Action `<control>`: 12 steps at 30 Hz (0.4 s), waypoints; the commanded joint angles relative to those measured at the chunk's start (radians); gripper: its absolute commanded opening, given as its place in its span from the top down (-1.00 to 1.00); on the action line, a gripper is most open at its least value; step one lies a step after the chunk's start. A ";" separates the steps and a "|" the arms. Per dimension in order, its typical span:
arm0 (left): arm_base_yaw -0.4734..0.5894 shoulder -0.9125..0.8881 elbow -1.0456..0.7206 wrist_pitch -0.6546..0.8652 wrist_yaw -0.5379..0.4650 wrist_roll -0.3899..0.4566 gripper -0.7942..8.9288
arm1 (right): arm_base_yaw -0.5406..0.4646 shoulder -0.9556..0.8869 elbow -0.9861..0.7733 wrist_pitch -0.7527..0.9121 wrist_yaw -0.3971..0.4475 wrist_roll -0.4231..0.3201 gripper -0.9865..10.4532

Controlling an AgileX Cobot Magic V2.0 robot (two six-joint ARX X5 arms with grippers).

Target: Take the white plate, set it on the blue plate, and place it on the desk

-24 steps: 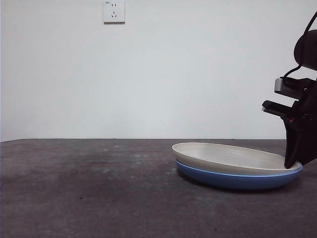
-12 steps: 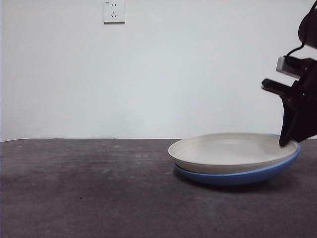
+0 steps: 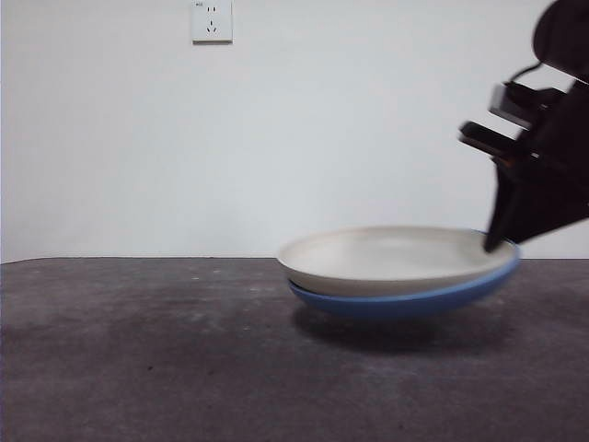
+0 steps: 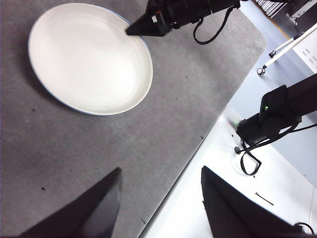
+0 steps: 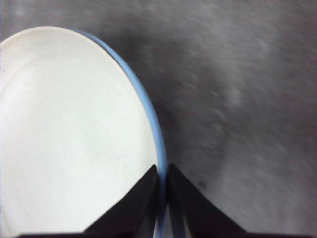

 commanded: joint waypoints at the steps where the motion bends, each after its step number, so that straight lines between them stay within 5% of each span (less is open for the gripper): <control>1: -0.005 0.008 0.010 0.012 0.005 0.013 0.32 | 0.043 0.010 0.032 0.067 -0.013 0.063 0.80; 12: -0.005 0.008 0.010 0.011 0.005 0.013 0.32 | 0.137 0.149 0.105 0.136 0.005 0.135 0.80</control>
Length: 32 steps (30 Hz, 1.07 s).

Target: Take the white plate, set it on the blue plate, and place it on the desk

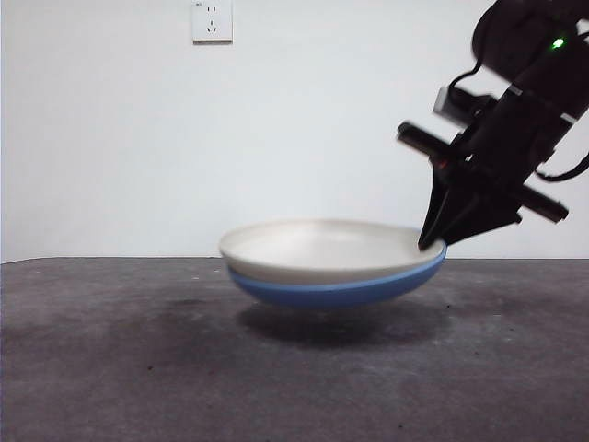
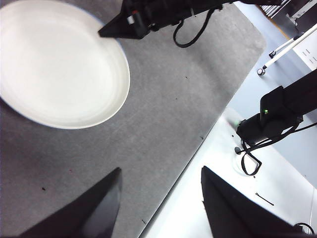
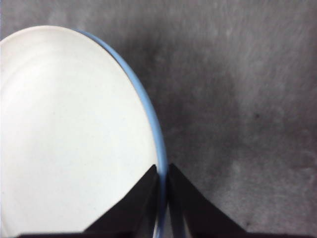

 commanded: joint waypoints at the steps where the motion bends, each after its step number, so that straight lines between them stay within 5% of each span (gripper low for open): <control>1: -0.005 0.008 0.010 0.011 0.005 0.013 0.32 | 0.020 0.045 0.042 0.043 0.001 0.042 0.80; 21: -0.005 0.008 0.010 0.011 0.005 0.013 0.32 | 0.057 0.222 0.079 0.065 0.004 0.060 0.79; 27: -0.005 0.008 0.010 0.011 0.005 0.014 0.32 | 0.057 0.215 0.079 0.061 0.003 0.061 0.45; 32: -0.005 0.008 0.010 0.011 0.005 0.014 0.32 | 0.054 0.175 0.080 0.055 0.005 0.061 0.41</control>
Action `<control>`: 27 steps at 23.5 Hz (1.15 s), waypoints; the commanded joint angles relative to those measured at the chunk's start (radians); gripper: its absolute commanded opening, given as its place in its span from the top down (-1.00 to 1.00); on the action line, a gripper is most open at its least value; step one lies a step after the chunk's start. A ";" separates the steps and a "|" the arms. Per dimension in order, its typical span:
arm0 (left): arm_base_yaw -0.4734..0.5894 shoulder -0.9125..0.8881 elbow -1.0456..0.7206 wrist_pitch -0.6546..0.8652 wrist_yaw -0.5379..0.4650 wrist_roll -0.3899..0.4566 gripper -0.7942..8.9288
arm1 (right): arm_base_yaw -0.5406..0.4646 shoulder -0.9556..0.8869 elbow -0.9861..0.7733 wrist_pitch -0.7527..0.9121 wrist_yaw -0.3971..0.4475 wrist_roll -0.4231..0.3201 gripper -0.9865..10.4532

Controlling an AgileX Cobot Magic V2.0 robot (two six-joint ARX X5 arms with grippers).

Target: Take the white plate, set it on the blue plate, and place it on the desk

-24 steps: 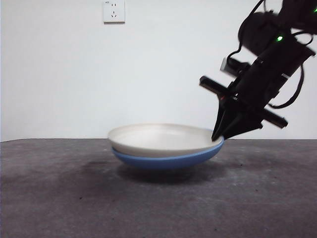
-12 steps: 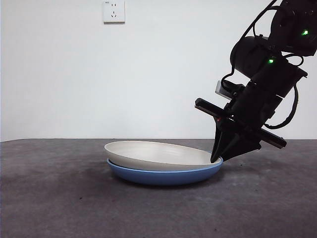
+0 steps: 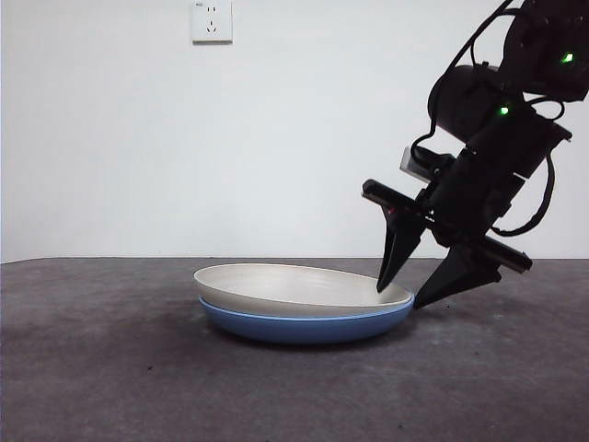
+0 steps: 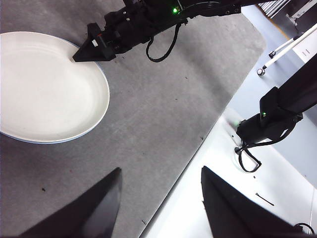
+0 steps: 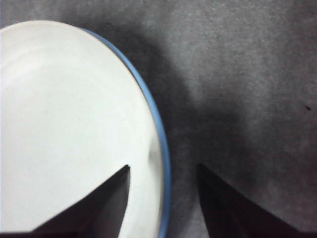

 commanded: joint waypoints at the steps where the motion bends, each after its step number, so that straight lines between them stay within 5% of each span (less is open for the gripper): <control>1: -0.005 0.008 0.010 0.009 0.005 0.014 0.32 | 0.003 -0.029 0.020 0.006 0.001 0.005 0.41; 7: -0.005 0.008 0.010 0.010 0.005 0.014 0.32 | -0.018 -0.151 0.022 -0.035 0.001 -0.043 0.41; 17: -0.005 0.008 0.010 0.012 0.005 0.025 0.32 | -0.017 -0.420 0.023 -0.268 -0.047 -0.262 0.41; 27: -0.005 0.008 0.010 0.011 0.004 0.025 0.32 | -0.017 -0.628 0.023 -0.605 -0.230 -0.343 0.42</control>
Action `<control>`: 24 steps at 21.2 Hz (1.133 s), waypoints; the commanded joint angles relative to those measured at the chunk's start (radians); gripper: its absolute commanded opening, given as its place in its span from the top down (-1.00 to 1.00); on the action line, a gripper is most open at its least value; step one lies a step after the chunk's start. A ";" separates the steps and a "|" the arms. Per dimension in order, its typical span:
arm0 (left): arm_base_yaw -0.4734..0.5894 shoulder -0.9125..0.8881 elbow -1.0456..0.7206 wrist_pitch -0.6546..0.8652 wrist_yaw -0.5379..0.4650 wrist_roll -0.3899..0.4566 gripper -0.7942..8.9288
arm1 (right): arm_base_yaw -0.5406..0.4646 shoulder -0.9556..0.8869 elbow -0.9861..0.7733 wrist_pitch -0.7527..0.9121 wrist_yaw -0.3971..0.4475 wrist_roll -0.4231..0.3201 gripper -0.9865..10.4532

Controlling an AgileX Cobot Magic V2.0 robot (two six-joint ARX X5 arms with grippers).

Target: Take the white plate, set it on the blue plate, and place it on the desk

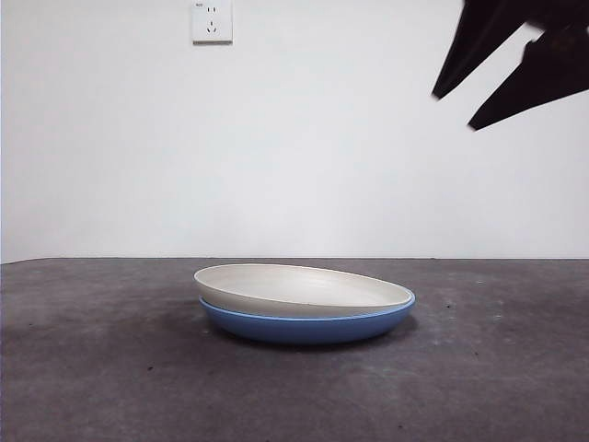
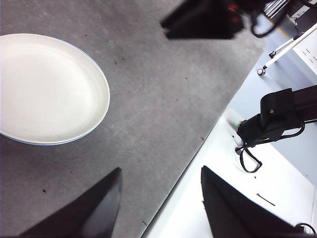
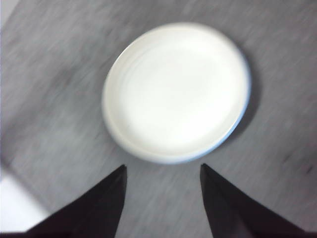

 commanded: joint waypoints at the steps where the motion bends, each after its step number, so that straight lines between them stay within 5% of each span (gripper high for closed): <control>1: -0.005 0.008 0.010 0.008 0.004 0.021 0.32 | 0.005 -0.027 0.019 -0.105 -0.056 -0.053 0.42; 8: -0.005 0.008 0.010 0.006 0.004 0.021 0.32 | 0.006 -0.074 0.019 -0.271 -0.101 -0.131 0.42; 24: -0.005 0.008 0.010 0.004 0.005 0.020 0.34 | 0.006 -0.076 0.019 -0.262 -0.101 -0.135 0.42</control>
